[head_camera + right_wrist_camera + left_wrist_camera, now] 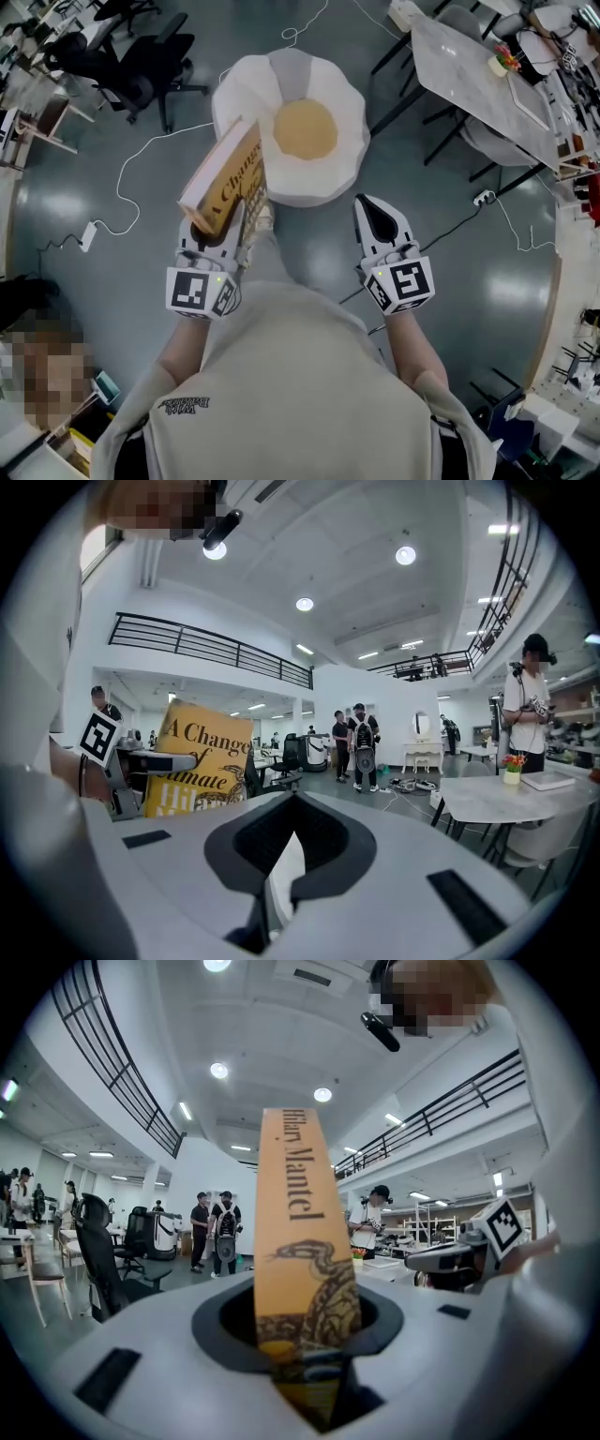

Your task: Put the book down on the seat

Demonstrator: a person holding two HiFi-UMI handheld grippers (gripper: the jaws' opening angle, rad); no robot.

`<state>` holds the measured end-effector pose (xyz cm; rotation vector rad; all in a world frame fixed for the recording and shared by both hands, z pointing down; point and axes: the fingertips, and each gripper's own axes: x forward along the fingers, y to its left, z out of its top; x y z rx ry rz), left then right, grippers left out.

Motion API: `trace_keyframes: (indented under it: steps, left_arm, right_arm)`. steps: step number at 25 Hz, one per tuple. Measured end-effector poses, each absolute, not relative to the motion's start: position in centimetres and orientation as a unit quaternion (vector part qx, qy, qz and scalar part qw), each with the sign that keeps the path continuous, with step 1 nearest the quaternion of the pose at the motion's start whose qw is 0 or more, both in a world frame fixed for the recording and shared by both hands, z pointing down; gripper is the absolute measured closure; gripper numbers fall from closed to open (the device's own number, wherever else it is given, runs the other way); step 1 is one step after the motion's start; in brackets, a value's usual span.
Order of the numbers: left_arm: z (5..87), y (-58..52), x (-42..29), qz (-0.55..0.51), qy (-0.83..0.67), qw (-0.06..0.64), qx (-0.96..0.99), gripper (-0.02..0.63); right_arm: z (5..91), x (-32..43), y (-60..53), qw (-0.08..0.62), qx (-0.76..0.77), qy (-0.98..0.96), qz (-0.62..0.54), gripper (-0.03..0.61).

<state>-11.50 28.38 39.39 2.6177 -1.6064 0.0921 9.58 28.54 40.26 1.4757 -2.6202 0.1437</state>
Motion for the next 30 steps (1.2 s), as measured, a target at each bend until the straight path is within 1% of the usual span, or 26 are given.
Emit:
trace_keyframes:
  steps: [20,30]
  left_arm:
    - [41.4,4.7,-17.0,0.058,-0.491,0.076,0.866,0.462]
    - [41.3,-4.7,-18.7,0.057,-0.471,0.08,0.877,0.462]
  right_arm:
    - [41.6,2.9,4.7,0.097,0.496,-0.859,0.083,0.571]
    - [41.6,1.5,-4.0,0.107,0.517,-0.844,0.091,0.571]
